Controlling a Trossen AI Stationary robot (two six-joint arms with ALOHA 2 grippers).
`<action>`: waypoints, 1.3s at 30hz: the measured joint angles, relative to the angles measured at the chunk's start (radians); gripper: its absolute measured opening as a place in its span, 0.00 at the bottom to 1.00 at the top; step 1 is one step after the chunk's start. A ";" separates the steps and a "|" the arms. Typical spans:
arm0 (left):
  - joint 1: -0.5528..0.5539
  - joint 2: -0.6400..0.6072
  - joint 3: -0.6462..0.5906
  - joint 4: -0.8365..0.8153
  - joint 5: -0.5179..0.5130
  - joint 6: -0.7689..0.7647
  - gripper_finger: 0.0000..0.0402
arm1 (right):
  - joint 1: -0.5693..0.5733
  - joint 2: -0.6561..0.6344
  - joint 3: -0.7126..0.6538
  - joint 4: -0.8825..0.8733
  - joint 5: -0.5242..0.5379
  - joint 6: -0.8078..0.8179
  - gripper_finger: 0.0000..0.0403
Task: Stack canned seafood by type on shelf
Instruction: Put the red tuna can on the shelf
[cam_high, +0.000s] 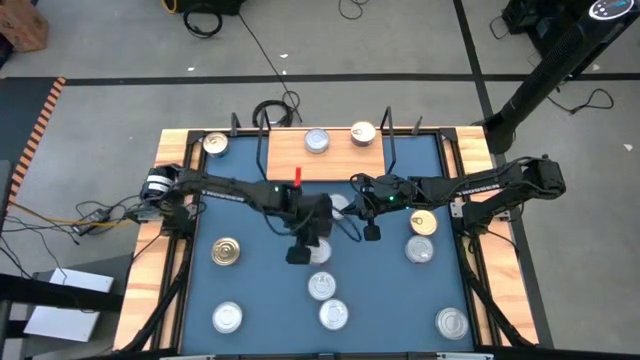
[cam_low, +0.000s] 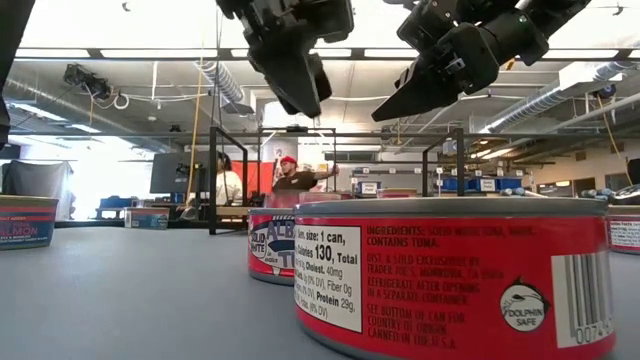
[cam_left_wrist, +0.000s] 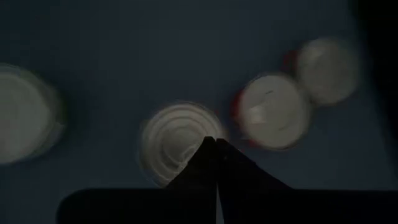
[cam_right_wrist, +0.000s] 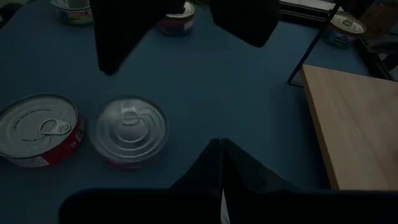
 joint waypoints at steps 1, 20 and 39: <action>0.012 0.000 -0.001 -0.002 0.033 -0.008 0.00 | 0.000 0.000 0.000 0.000 0.000 0.000 0.03; -0.023 -0.032 -0.217 0.326 -0.015 0.078 0.00 | 0.072 0.092 0.001 0.019 -0.048 0.074 0.04; -0.117 -0.287 -0.742 0.990 -0.328 -0.049 0.00 | 0.139 0.366 0.139 0.058 -0.019 0.273 0.02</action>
